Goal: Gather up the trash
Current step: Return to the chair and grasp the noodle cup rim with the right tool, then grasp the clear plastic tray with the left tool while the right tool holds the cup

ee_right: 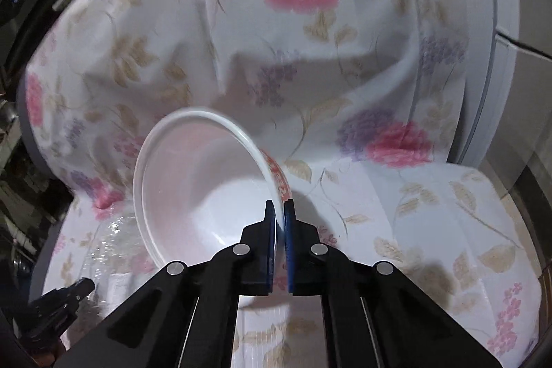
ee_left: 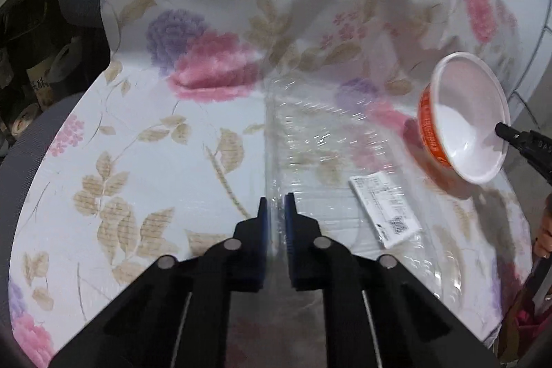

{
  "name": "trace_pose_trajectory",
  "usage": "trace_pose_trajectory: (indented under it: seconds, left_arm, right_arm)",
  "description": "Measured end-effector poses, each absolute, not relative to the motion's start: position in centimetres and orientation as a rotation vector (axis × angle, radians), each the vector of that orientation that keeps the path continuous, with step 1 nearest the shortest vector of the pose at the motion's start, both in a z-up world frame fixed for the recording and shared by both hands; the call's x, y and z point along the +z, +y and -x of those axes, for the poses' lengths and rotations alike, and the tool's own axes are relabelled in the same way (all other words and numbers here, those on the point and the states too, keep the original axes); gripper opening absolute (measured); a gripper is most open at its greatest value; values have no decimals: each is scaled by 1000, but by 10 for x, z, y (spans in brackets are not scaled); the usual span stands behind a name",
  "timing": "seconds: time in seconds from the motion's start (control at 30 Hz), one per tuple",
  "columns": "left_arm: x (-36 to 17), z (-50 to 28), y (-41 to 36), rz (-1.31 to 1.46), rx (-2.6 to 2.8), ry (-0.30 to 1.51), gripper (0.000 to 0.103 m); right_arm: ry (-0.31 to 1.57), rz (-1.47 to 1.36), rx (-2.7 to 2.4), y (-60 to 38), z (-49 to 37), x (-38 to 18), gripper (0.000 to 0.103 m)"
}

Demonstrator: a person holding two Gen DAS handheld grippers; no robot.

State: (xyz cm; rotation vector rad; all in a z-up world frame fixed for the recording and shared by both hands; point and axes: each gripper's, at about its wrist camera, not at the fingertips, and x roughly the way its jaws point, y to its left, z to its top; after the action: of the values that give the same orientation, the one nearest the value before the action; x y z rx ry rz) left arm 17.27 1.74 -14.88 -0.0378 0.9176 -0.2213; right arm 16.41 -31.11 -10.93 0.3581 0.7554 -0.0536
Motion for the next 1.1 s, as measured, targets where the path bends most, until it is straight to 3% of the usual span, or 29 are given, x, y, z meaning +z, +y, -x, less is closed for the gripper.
trace_pose_trajectory:
  seconds: [0.4, 0.8, 1.1]
  left_arm:
    - [-89, -93, -18, 40, -307, 761, 4]
    - [-95, -49, -78, -57, -366, 745, 4]
    - [-73, -30, -113, -55, -453, 664, 4]
  right_arm:
    - [750, -448, -84, -351, -42, -80, 5]
    - [813, -516, -183, -383, 33, -112, 5]
    - [683, -606, -231, -423, 95, -91, 5]
